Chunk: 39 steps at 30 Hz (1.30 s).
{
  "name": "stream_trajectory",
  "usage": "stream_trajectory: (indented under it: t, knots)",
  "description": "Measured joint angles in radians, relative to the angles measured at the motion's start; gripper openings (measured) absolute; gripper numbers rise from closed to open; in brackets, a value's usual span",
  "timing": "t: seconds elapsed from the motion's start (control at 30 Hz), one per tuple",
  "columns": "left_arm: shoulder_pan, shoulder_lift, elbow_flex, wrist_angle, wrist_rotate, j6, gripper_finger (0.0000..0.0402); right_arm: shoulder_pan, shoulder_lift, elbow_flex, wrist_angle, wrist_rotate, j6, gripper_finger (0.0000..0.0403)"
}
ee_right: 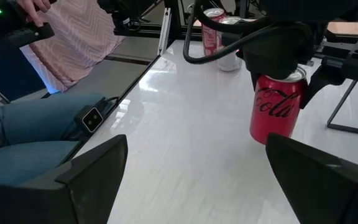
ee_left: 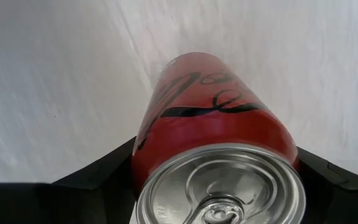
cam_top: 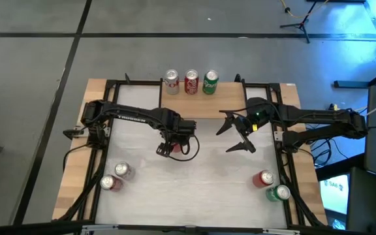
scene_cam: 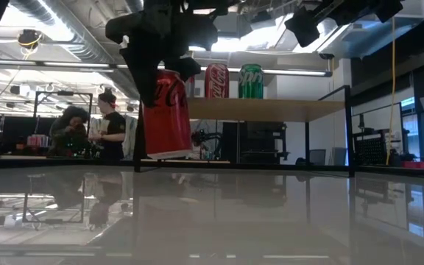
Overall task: Place canned beverage on shelf
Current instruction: Put the left red-black soda can on the shelf
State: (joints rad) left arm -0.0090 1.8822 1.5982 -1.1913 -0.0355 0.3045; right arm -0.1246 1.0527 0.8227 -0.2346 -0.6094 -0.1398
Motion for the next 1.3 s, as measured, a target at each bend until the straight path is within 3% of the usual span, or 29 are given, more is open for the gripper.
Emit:
stream_trajectory:
  t: [0.47,0.83,1.3]
  knots:
    - [0.000,0.061,0.000,-0.002,0.000,0.020,0.0287,0.000,0.000,0.000,0.000,0.000,0.000,0.0376]
    - [0.000,0.060,0.000,0.012,0.000,0.020,0.0328,0.000,0.000,0.000,0.001,0.000,0.000,0.0376]
    - [0.000,0.057,0.000,0.010,-0.004,0.012,0.0325,0.000,0.000,0.000,0.001,0.000,0.000,0.0376]
